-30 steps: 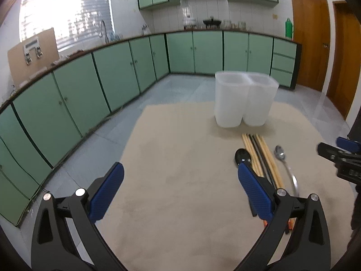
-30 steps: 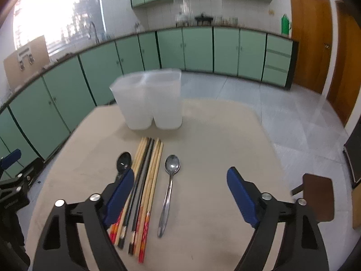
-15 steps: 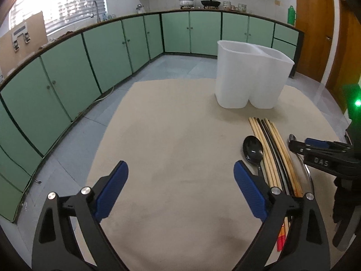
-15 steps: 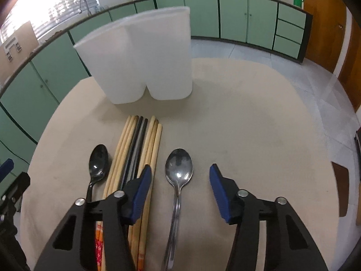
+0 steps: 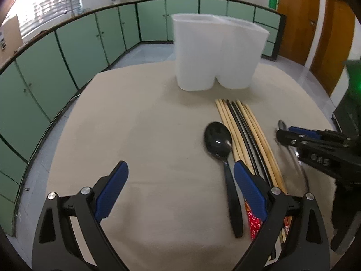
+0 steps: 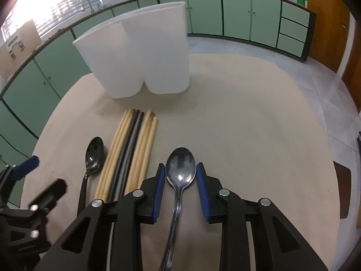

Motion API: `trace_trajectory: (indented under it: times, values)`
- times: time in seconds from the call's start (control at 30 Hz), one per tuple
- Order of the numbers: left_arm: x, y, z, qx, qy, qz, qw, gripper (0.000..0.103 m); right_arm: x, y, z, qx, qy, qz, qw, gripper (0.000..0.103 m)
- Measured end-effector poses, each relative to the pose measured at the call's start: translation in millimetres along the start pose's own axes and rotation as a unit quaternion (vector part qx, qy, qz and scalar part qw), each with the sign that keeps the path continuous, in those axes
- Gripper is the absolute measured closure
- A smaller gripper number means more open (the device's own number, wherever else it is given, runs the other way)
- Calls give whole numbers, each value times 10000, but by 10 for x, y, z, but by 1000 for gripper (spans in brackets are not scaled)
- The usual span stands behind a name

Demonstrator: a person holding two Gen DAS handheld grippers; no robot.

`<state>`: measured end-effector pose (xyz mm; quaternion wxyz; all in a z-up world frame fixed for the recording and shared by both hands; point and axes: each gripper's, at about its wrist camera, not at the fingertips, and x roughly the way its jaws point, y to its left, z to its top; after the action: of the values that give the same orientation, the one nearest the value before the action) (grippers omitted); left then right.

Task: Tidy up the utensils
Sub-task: 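Lower the right gripper onto the silver spoon and close it, then grasp the black spoon with the left gripper while the right gripper holds the silver spoon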

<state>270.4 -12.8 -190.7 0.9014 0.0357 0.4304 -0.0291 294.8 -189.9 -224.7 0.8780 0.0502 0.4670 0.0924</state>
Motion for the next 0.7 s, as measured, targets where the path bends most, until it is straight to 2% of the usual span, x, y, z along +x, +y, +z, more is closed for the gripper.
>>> trace_trajectory:
  times: [0.1,0.27,0.33,0.57,0.7]
  values:
    - [113,-68,-7,51,142,-42,9999,11,-20,-52,-19,21,11,-4,10000,75]
    - [321,-156,-30,172,361,97,9992,10,-15,-74,-31,75,0,12,10000,75]
    - [343,-127,-22,108,348,95,9993,10,-4,-66,-24,51,-4,-9,10000,75]
    - [274,7,-68,67,306,448,9985,10,4,-43,-46,37,-16,-34,10000,75]
    - [245,63,-81,18,321,322,9990,10,8,-40,-50,30,-25,-35,10000,75]
